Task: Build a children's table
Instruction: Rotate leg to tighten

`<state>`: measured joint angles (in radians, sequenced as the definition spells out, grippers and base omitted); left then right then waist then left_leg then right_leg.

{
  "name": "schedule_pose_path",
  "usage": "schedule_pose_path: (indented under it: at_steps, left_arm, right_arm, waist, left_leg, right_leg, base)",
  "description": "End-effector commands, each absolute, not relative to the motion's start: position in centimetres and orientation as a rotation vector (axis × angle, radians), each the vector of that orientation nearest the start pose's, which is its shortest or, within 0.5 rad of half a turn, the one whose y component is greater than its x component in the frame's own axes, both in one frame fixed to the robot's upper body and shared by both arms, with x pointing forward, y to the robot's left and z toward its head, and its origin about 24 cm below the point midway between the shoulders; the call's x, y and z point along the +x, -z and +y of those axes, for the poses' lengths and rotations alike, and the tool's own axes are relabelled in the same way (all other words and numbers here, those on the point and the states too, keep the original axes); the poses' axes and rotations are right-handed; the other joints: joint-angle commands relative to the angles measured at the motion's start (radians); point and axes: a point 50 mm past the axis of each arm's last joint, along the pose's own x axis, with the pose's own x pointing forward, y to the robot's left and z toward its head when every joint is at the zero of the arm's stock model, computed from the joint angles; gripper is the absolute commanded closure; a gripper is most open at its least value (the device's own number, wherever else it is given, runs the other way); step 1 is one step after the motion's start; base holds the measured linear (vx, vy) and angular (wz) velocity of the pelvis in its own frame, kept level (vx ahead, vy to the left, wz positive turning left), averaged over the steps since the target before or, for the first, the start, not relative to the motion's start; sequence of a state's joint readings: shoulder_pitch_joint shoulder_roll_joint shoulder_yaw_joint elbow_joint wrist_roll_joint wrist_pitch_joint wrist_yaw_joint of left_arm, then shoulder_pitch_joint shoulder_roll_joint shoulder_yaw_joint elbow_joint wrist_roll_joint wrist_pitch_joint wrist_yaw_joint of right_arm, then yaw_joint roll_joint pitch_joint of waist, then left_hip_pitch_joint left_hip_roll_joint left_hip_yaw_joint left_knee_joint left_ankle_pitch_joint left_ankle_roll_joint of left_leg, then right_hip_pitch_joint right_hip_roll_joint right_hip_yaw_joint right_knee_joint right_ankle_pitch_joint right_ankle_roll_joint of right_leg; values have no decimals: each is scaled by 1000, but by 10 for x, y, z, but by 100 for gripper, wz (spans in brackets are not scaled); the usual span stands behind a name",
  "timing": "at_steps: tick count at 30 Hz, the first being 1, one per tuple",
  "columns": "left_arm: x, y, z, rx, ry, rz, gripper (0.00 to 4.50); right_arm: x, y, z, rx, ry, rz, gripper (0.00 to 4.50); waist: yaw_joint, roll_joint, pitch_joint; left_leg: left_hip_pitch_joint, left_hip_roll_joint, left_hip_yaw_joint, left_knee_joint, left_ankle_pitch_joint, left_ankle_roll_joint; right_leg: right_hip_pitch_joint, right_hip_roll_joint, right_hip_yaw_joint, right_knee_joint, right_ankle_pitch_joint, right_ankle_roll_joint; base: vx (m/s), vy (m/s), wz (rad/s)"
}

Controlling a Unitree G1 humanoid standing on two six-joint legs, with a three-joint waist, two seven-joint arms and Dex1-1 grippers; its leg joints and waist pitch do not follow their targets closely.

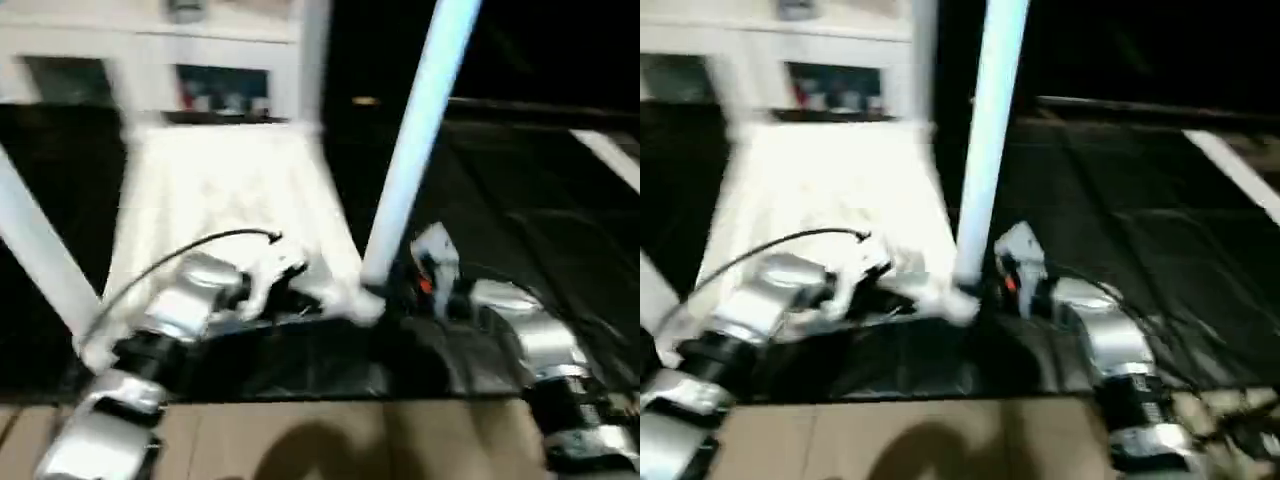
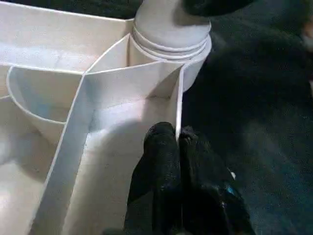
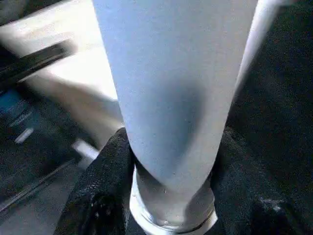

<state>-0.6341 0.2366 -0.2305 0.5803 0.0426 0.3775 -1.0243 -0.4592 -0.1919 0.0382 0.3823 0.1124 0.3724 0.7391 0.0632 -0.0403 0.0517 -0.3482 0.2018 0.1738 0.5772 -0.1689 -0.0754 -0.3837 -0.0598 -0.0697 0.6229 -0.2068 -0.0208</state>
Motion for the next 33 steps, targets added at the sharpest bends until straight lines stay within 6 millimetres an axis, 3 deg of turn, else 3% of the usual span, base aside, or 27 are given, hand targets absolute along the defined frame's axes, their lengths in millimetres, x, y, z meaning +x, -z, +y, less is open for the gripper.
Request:
schedule_pose_path:
  at_steps: [1,4,6,7,9,11,15,16,27,33]
  left_arm:
    - [334,-70,63,185,1152,421,450]
    - [339,-76,53,153,1092,395,450]
    - [340,-79,51,146,1077,388,450]
    - [340,-79,51,151,1076,387,450]
    - [340,-79,55,169,1075,388,450]
    - [340,-78,57,180,1072,391,450]
    - [339,-74,70,205,1074,406,450]
    - [338,-73,75,215,1097,407,450]
    - [325,-71,103,271,1321,415,450]
    - [312,-68,115,331,1515,466,450]
  right_arm:
    - [316,-48,-78,24,-886,374,257]
    - [323,-51,-67,42,-810,374,257]
    - [325,-54,-63,55,-797,358,257]
    - [325,-54,-63,46,-797,351,223]
    - [324,-54,-64,22,-808,336,223]
    - [324,-54,-65,34,-812,335,183]
    - [319,-53,-76,56,-837,339,166]
    - [318,-54,-84,65,-853,331,139]
    - [305,-66,-134,36,-1070,319,50]
    - [295,-71,-159,-34,-1284,382,7]
  waist:
    - [7,0,-52]
    - [1,0,-55]
    - [1,2,-60]
    - [2,2,-62]
    - [3,2,-64]
    - [3,3,-66]
    - [5,3,-62]
    - [4,4,-61]
    - [12,7,-62]
    - [38,8,-64]
  left_leg:
    - [7,23,-15,-65,-270,-19]
    - [1,23,-14,-64,-243,-8]
    - [-3,26,-12,-63,-205,4]
    - [-3,26,-11,-62,-186,10]
    - [-4,26,-9,-60,-155,21]
    - [-5,24,-7,-59,-127,35]
    - [-3,26,-7,-63,-144,43]
    - [-1,29,-7,-64,-157,41]
    - [0,31,-6,-62,-164,50]
    - [4,36,-1,-57,-145,62]
  right_leg:
    - [31,-86,47,-113,-440,-115]
    - [34,-82,50,-109,-393,-126]
    - [39,-80,53,-97,-277,-150]
    - [40,-79,53,-92,-222,-163]
    - [45,-80,53,-85,-145,-183]
    - [49,-79,53,-80,-87,-198]
    - [50,-81,53,-86,-116,-198]
    - [50,-82,53,-87,-134,-196]
    - [49,-82,55,-85,-123,-208]
    - [45,-79,53,-77,-65,-234]
  base:
    - [0,0,0]
    - [0,0,0]
    - [0,0,0]
    - [0,0,0]
    - [0,0,0]
    - [0,0,0]
    - [0,0,0]
    - [0,0,0]
    - [0,0,0]
    - [0,0,0]
